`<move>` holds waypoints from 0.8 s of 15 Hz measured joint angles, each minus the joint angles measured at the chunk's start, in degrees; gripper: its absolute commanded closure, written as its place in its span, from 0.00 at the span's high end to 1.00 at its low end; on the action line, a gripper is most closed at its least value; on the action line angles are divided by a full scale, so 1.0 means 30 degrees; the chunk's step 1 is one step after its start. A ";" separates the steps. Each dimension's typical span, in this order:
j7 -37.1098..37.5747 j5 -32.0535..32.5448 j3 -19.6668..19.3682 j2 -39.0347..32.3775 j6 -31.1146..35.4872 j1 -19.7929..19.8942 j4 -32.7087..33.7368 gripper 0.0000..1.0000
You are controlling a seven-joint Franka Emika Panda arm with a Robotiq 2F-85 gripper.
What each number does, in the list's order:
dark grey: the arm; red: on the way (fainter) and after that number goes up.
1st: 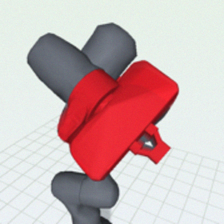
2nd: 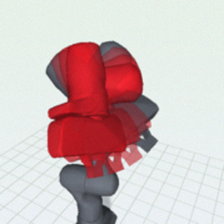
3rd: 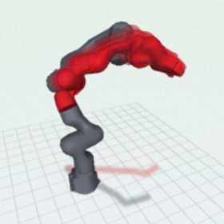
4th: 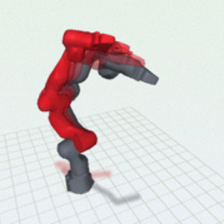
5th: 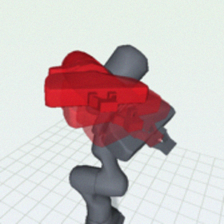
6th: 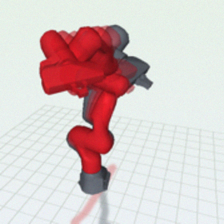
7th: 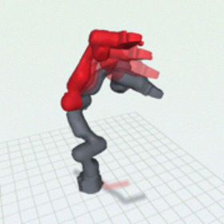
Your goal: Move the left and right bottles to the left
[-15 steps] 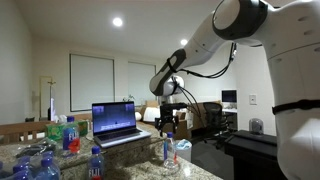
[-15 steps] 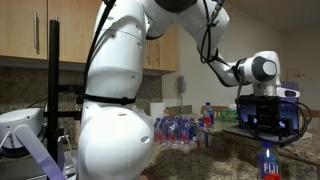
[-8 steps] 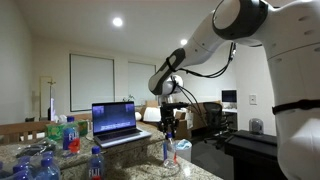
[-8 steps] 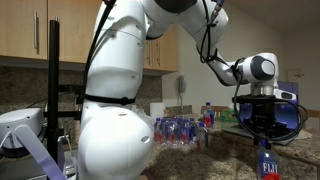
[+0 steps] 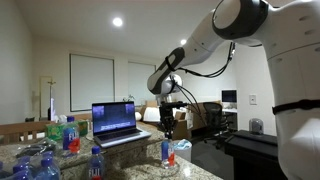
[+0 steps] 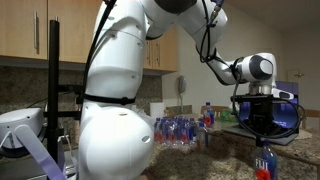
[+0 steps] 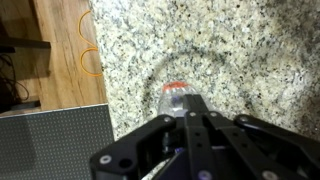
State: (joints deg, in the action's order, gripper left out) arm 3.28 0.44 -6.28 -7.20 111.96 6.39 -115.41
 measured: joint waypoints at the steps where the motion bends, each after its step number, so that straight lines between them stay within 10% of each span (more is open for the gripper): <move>1: 0.0000 0.0000 0.0000 0.0000 0.0000 0.0000 0.0000 0.35; 11: 0.0003 0.0018 -0.0151 -0.0015 0.0097 0.0017 0.0224 0.98; 12: 0.0002 0.0022 -0.0186 -0.0033 0.0097 0.0024 0.0348 0.82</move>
State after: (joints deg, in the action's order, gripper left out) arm 3.28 0.51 -6.84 -7.29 112.25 6.46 -114.36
